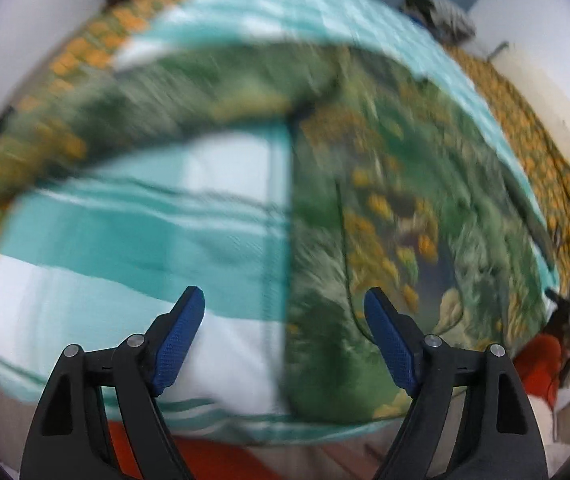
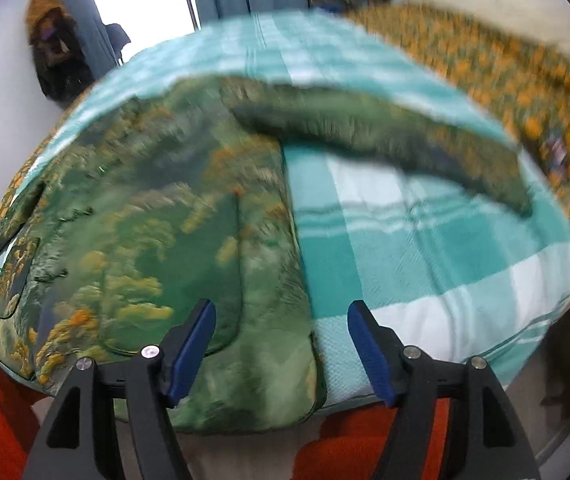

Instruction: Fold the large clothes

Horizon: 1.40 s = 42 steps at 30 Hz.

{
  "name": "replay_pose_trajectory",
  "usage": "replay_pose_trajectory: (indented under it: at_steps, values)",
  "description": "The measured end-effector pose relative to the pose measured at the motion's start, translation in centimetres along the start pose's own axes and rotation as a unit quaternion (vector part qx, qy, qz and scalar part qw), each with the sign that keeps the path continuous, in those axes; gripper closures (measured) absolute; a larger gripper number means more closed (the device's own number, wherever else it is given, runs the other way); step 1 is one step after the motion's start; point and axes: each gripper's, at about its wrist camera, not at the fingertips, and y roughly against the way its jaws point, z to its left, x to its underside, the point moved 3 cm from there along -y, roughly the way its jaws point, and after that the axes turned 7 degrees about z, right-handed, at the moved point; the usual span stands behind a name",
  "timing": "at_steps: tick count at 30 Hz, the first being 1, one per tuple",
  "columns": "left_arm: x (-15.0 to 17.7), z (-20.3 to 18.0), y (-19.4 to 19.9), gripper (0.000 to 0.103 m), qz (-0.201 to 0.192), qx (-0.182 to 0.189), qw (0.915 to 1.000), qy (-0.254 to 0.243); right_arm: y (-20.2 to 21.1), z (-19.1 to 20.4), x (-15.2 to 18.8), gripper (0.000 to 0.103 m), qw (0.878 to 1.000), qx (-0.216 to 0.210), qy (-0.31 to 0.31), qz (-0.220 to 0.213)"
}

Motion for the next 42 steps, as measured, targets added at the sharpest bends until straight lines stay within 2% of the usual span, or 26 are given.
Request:
replay_pose_trajectory:
  at_steps: [4, 7, 9, 10, 12, 14, 16, 22, 25, 26, 27, 30, 31, 33, 35, 38, 40, 42]
  values:
    - [-0.4, -0.4, -4.2, 0.02, 0.039, 0.012, 0.9991, 0.013, -3.3, 0.2, 0.0, 0.033, 0.998, -0.04, 0.014, 0.05]
    - [0.2, -1.3, -4.4, 0.023, 0.043, 0.013, 0.999, 0.0, -4.2, 0.9, 0.4, 0.033, 0.996, -0.061, 0.021, 0.056]
    - [0.8, -2.1, -4.3, 0.06, 0.056, 0.035, 0.9978, -0.008, -4.3, 1.3, 0.5, 0.032, 0.997, -0.061, 0.029, 0.048]
    - [1.0, -2.4, -4.6, 0.064, 0.062, 0.042, 0.9972, -0.009, -4.3, 1.5, 0.5, 0.034, 0.996, -0.063, 0.031, 0.047]
    - [1.1, -2.9, -4.4, 0.077, 0.059, 0.032, 0.9976, -0.02, -4.2, 1.8, 0.6, 0.051, 0.996, -0.065, 0.035, 0.046]
    - [1.0, -3.8, -4.5, 0.082, 0.055, 0.022, 0.9979, -0.029, -3.7, 2.1, 0.5, 0.069, 0.996, -0.063, 0.041, 0.041]
    - [0.9, -4.3, -4.3, 0.084, 0.05, 0.016, 0.9979, -0.039, -3.0, 2.7, 0.4, 0.077, 0.997, -0.055, 0.054, 0.034]
    - [2.3, -4.7, -2.9, 0.086, 0.047, 0.005, 0.9959, -0.078, -1.4, 3.3, 0.9, 0.081, 0.997, -0.035, 0.068, 0.019]
    - [2.4, -4.4, -3.5, 0.079, 0.044, -0.016, 0.9952, -0.086, -1.6, 3.2, 1.6, 0.081, 0.997, -0.029, 0.069, 0.02]
    - [2.1, -4.4, -3.5, 0.071, 0.039, -0.029, 0.9953, -0.084, -1.7, 3.3, 1.8, 0.08, 0.997, -0.019, 0.073, 0.015]
    - [1.7, -4.6, -3.5, 0.063, 0.035, -0.037, 0.9953, -0.083, -1.8, 3.3, 1.6, 0.077, 0.997, -0.013, 0.073, 0.012]
    - [1.4, -4.7, -1.6, 0.046, 0.009, -0.06, 0.9947, -0.082, -1.0, 3.3, 1.0, 0.057, 0.999, 0.009, 0.048, -0.01]
    - [1.3, -5.0, -0.4, 0.043, -0.008, -0.064, 0.9942, -0.086, -0.4, 3.0, 0.9, 0.05, 0.999, 0.011, 0.044, -0.019]
    - [1.1, -5.7, 2.1, 0.025, -0.047, -0.069, 0.9922, -0.093, 1.3, 3.1, 0.8, 0.047, 0.997, 0.031, 0.043, -0.049]
    - [0.8, -6.9, 5.0, 0.015, -0.095, -0.07, 0.9881, -0.099, 2.9, 3.3, 1.1, 0.04, 0.995, 0.052, 0.043, -0.078]
    - [0.3, -9.1, 6.8, 0.009, -0.13, -0.054, 0.985, -0.1, 5.2, 4.0, 1.2, 0.031, 0.99, 0.067, 0.031, -0.121]
    - [-0.3, -10.9, 6.9, 0.008, -0.138, -0.042, 0.9839, -0.105, 5.9, 4.5, 1.7, 0.026, 0.988, 0.07, 0.026, -0.132]
    - [-0.8, -13.1, 6.3, 0.008, -0.142, -0.035, 0.9819, -0.12, 6.2, 5.5, 1.9, 0.025, 0.987, 0.064, 0.031, -0.142]
